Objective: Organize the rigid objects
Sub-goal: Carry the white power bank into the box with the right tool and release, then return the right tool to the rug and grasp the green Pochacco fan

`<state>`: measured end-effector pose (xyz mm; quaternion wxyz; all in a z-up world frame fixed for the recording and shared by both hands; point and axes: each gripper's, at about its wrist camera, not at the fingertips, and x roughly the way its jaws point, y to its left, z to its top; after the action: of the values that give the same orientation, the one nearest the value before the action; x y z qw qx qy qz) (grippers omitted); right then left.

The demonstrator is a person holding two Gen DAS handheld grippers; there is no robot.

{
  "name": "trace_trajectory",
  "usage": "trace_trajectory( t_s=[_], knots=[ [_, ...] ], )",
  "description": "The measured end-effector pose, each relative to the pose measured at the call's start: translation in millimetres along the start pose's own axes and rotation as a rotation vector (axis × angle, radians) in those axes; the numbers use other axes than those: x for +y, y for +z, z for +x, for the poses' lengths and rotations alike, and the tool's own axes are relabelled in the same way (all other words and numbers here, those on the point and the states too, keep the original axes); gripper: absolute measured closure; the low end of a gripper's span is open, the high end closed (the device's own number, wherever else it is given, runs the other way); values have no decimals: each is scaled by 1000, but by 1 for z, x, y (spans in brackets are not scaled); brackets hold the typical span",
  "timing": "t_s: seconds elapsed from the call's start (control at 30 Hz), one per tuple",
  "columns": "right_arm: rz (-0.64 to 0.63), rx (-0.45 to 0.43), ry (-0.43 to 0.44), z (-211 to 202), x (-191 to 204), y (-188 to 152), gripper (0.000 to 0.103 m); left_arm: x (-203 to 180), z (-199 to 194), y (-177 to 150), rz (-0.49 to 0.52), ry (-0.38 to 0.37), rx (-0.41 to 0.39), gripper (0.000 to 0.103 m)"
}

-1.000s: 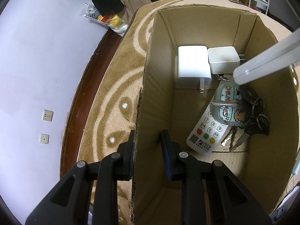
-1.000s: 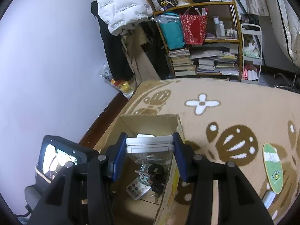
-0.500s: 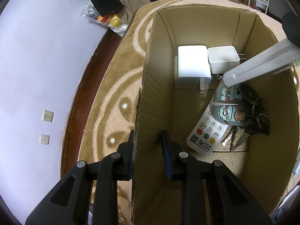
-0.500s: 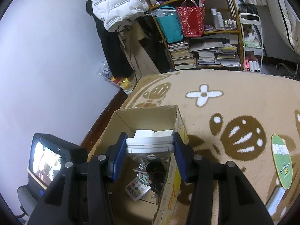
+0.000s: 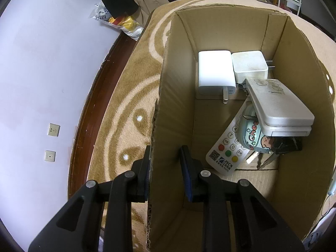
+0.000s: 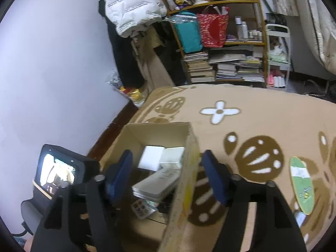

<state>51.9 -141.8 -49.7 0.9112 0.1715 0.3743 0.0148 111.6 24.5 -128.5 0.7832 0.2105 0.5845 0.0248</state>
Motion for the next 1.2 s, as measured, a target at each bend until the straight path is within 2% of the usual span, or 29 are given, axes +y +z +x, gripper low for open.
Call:
trace_trajectory(
  t_s=[0.1, 0.23, 0.3, 0.4, 0.77, 1.0, 1.2],
  knots=[
    [7, -4, -21, -6, -9, -1, 12, 0, 0, 0, 1, 1, 0, 78],
    [9, 1, -54, -8, -24, 0, 9, 0, 0, 0, 1, 1, 0, 78],
    [10, -2, -89, -10, -36, -1, 1, 0, 0, 0, 0, 1, 0, 78],
    [7, -18, -147, -13, -54, -1, 0, 0, 0, 0, 1, 3, 1, 78],
    [63, 40, -283, -8, -135, -4, 0, -4, -1, 1, 9, 12, 1, 78],
    [135, 85, -308, 6, -189, -15, 0, -4, -3, 1, 14, 17, 0, 77],
    [200, 119, -303, 16, -215, -26, 0, -4, -3, 1, 19, 22, -1, 77]
  ],
)
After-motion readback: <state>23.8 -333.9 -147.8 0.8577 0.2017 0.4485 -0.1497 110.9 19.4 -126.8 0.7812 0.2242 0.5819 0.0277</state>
